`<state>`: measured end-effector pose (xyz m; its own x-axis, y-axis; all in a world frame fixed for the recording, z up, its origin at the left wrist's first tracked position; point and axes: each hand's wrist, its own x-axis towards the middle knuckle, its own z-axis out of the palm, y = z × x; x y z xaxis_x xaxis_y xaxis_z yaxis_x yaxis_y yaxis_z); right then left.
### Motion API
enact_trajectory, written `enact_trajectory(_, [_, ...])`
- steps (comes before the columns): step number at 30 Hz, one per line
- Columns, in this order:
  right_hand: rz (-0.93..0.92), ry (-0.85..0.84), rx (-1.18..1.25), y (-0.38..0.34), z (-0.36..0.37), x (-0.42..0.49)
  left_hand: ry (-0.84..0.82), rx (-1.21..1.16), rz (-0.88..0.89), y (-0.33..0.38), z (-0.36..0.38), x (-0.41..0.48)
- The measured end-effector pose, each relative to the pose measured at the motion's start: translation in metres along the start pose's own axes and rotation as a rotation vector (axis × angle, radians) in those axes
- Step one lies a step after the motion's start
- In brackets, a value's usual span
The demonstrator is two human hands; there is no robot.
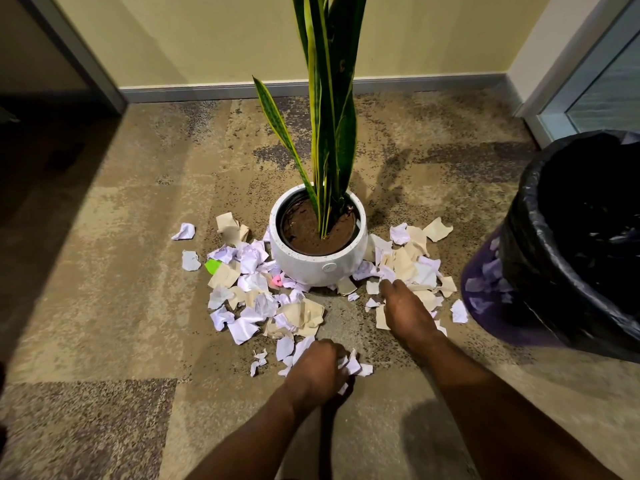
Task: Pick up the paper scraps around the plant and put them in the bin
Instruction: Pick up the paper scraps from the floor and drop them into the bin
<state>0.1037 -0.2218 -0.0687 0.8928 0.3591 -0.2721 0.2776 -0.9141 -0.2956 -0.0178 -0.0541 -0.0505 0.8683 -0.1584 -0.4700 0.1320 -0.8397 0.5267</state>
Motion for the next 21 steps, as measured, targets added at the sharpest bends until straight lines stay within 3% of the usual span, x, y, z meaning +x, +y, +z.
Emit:
enact_trajectory(4, [-0.076, -0.151, -0.031, -0.006, 0.006, 0.003, 0.056, -0.121, -0.056, 0.002, -0.008, 0.004])
enact_trajectory(10, [-0.146, -0.03, -0.117, -0.009, 0.007, -0.006, 0.156, -0.26, -0.104, 0.003, -0.019, 0.009])
enact_trajectory(17, [0.019, -0.021, -0.015, -0.012, -0.028, -0.001, 0.291, -0.335, -0.068, 0.024, -0.043, 0.022])
enact_trajectory(21, [0.012, 0.044, 0.055, -0.024, -0.066, 0.003, 0.35, -0.339, -0.007, 0.05, -0.068, 0.029])
